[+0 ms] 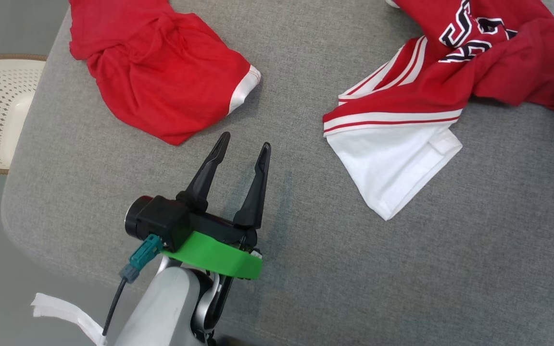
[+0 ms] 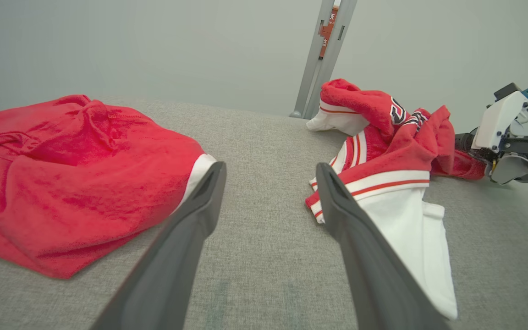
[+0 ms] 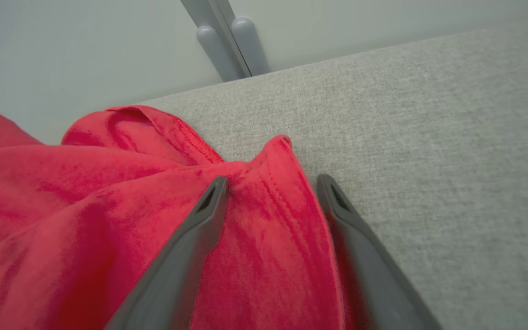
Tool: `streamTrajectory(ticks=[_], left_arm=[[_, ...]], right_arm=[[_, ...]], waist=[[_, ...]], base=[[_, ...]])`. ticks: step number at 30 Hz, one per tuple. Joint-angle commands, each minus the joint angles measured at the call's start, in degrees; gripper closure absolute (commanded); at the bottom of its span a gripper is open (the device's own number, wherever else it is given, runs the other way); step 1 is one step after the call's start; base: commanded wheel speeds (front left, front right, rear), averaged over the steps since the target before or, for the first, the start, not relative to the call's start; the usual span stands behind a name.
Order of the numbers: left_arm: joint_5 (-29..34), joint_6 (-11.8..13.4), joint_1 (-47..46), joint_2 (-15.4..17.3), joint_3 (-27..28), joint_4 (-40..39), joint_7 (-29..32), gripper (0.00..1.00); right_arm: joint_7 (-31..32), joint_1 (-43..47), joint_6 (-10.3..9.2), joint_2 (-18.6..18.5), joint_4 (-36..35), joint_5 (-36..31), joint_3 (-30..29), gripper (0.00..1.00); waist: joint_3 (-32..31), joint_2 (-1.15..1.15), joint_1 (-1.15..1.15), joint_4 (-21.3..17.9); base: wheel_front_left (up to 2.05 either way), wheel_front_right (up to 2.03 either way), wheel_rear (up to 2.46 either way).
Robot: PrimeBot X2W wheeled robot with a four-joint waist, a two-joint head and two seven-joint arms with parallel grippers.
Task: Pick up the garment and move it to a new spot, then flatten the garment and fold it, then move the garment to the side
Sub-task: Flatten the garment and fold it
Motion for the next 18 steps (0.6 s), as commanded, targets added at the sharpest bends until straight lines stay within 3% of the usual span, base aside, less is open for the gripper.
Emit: streamTrajectory(ticks=[1,8,18], left_arm=[[-0.7,0.4,-0.4,0.1,0.0,-0.1,0.0,0.0],[-0.2,0.8,-0.1,0.1,0.6,0.4,0.0,0.0],[0.6,1.4,1.7,0.1,2.1,1.1,0.0,0.0]], right_arm=[[-0.4,-0.7,-0.06,-0.4,0.4,0.6,0.7,1.0],[-5.1,0.0,-0.06,-0.7,0.8,1.7,4.5,1.0],[-16.3,6.8,-0.06,0.6,-3.8,7.4,12.0,1.0]], waist=[[0.6,0.0,0.0,0.7],[-0.9,0.0,0.0,-0.8],[-6.5,0.0,0.0,-6.4]], base=[[0.0,0.0,0.0],[0.0,0.0,0.0],[0.0,0.0,0.0]])
